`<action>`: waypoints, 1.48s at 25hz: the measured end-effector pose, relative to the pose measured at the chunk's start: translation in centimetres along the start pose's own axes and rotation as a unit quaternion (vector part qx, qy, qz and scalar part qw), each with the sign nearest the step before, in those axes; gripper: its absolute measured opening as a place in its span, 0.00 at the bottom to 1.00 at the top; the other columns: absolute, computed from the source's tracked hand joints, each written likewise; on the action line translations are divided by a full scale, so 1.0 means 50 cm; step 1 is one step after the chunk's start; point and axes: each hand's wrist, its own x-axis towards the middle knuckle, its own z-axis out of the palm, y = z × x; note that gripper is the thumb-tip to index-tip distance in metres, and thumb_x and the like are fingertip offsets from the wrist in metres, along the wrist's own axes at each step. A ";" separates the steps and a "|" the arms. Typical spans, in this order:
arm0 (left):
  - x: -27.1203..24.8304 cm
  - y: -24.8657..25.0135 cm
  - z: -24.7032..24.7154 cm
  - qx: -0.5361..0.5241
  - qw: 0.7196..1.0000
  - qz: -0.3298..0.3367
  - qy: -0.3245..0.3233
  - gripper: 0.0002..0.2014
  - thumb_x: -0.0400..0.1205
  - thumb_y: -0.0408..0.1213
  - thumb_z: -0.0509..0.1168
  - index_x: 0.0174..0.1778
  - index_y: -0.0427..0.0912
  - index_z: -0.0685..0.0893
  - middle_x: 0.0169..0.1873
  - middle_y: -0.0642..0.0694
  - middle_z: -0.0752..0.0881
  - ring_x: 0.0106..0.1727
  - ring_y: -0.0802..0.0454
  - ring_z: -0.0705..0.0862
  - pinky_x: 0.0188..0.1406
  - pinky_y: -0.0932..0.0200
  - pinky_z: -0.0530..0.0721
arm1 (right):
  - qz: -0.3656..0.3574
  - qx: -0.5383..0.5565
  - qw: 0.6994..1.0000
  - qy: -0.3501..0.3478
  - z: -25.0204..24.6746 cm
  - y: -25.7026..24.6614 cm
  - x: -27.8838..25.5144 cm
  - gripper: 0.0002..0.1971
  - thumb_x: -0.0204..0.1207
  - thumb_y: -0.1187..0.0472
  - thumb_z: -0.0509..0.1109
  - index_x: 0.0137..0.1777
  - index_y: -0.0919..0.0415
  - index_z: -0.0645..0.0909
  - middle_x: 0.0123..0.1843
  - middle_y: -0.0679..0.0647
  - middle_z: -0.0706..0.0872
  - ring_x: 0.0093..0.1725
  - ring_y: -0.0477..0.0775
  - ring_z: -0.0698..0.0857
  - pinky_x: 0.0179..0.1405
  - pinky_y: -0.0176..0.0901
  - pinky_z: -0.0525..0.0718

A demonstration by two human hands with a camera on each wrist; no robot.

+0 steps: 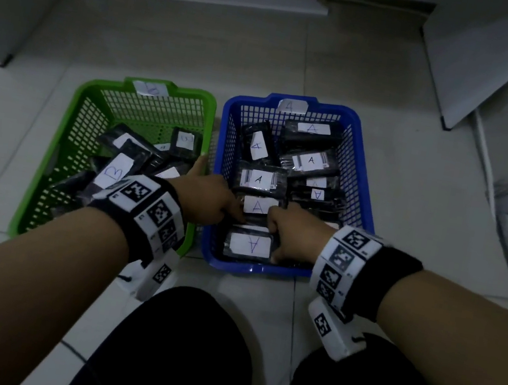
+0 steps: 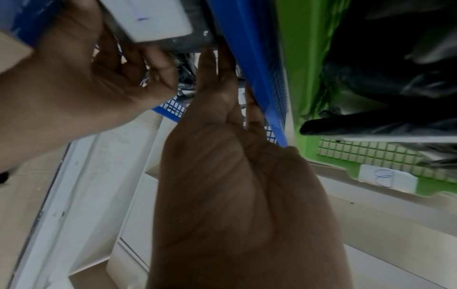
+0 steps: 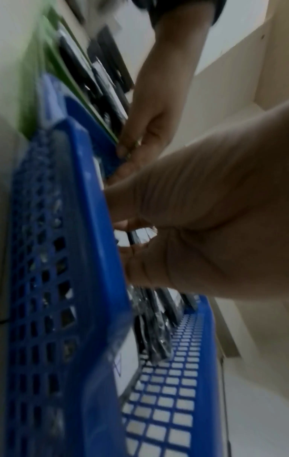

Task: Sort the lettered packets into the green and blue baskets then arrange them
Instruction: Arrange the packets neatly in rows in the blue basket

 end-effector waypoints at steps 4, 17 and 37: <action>-0.011 -0.001 0.007 -0.036 0.998 -0.024 0.049 0.28 0.82 0.32 0.54 0.75 0.63 0.68 0.68 0.49 0.78 0.77 0.48 0.65 0.77 0.27 0.32 | 0.030 0.109 0.993 0.045 -0.035 0.028 0.002 0.14 0.71 0.63 0.76 0.54 0.58 0.77 0.53 0.54 0.80 0.46 0.51 0.78 0.34 0.35 0.78; 0.000 -0.013 0.049 0.061 0.993 -0.010 0.102 0.19 0.84 0.48 0.56 0.71 0.68 0.72 0.75 0.61 0.65 0.80 0.48 0.54 0.73 0.20 0.39 | 0.045 0.082 0.991 0.100 -0.019 0.018 0.035 0.19 0.79 0.64 0.67 0.70 0.54 0.78 0.69 0.59 0.71 0.64 0.60 0.79 0.65 0.45 0.78; 0.022 -0.013 0.026 -0.006 0.990 -0.060 0.128 0.25 0.82 0.49 0.59 0.77 0.61 0.66 0.78 0.59 0.65 0.83 0.49 0.51 0.78 0.28 0.40 | 0.018 -0.013 1.000 0.016 -0.051 0.061 0.051 0.29 0.79 0.55 0.66 0.80 0.47 0.63 0.80 0.58 0.62 0.77 0.65 0.64 0.76 0.55 0.69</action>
